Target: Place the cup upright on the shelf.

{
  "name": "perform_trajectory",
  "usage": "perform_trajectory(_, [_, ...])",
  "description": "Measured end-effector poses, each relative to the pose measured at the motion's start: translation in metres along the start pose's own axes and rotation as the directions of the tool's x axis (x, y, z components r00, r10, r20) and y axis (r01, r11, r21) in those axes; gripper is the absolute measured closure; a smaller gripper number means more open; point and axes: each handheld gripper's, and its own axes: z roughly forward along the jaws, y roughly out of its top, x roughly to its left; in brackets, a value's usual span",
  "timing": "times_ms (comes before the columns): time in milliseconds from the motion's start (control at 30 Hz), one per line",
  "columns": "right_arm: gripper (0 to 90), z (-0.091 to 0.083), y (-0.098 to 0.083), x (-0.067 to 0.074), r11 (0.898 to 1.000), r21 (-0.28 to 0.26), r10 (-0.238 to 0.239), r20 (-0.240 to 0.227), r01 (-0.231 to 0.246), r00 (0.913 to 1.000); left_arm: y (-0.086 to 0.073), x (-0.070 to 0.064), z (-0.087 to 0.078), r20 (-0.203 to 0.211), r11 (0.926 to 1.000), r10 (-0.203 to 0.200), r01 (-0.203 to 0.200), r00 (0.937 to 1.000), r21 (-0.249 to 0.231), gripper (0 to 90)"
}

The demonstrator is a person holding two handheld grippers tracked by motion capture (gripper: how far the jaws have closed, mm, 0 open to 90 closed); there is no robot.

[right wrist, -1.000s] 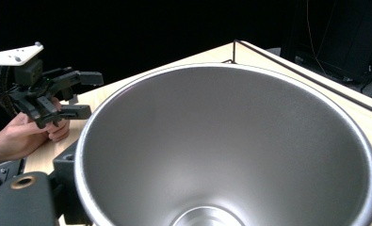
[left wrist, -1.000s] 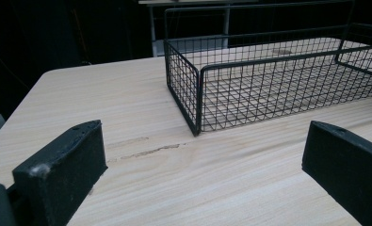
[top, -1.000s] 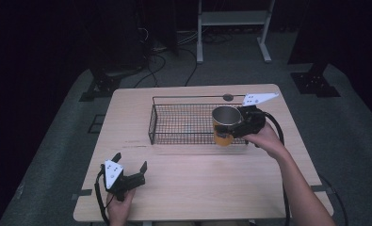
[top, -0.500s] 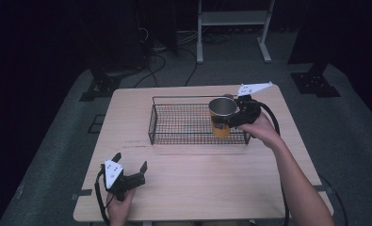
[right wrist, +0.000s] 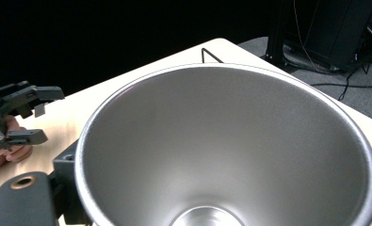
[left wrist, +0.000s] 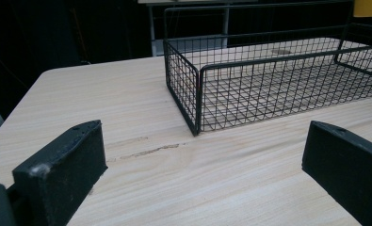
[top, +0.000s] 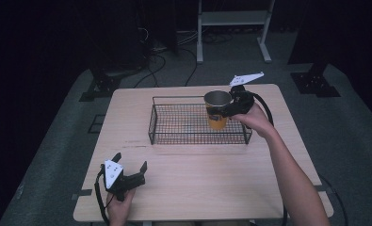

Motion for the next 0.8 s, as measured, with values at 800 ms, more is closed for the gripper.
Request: perform_trajectory(800, [11.6, 0.040, 0.006, -0.027, 0.999, 0.005, 0.049, -0.029, -0.049, 0.9984, 0.000, 0.001, 0.000, 0.004, 1.0000, -0.006, 0.006, 1.0000, -0.003, 0.0])
